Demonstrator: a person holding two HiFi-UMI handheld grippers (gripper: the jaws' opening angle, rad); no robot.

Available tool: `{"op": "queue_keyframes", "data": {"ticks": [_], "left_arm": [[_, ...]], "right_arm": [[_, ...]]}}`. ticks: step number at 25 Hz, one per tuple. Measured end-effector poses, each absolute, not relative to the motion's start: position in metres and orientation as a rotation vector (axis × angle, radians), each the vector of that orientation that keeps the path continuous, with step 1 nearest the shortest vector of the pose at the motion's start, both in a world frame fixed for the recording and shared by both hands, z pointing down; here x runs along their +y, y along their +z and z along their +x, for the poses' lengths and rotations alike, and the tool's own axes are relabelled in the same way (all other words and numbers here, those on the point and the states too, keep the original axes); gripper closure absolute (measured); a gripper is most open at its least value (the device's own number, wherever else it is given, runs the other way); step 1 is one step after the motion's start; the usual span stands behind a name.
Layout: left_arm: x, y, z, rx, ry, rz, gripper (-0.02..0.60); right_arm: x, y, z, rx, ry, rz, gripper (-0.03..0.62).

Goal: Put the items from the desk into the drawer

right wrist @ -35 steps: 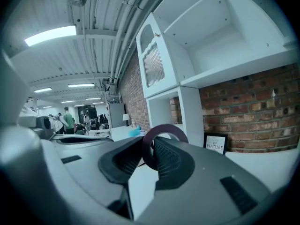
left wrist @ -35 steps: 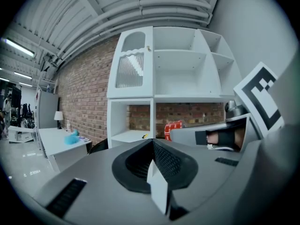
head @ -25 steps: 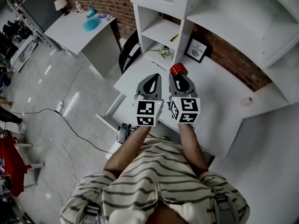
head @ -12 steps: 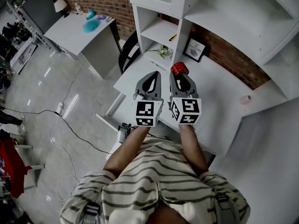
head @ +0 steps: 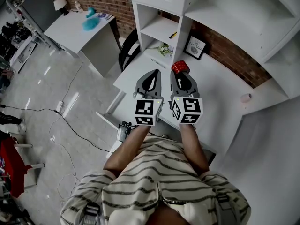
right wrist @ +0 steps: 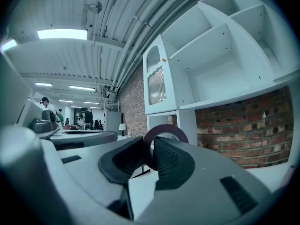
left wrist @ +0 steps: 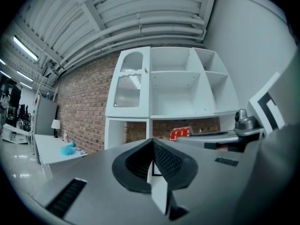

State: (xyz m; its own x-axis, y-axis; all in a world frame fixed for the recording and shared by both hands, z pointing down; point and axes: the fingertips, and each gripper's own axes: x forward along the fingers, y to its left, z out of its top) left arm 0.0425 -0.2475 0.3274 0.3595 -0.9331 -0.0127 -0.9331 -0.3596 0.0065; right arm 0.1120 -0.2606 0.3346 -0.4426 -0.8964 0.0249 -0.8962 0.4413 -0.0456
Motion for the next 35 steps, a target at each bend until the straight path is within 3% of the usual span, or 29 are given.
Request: {"op": "queue_keyframes", "data": {"ticks": [14,35], "left_arm": [[-0.241,0.344,0.008,1.928,-0.019,-2.507,0.577],[-0.185,0.377,-0.15,2.436,-0.094,-2.119,0.577]], "right_arm": [[-0.259,0.351,0.076,2.755,-0.121,-1.525,0.513],[-0.221,0.386,-0.098,3.09,-0.216,-0.946,0.513]]}}
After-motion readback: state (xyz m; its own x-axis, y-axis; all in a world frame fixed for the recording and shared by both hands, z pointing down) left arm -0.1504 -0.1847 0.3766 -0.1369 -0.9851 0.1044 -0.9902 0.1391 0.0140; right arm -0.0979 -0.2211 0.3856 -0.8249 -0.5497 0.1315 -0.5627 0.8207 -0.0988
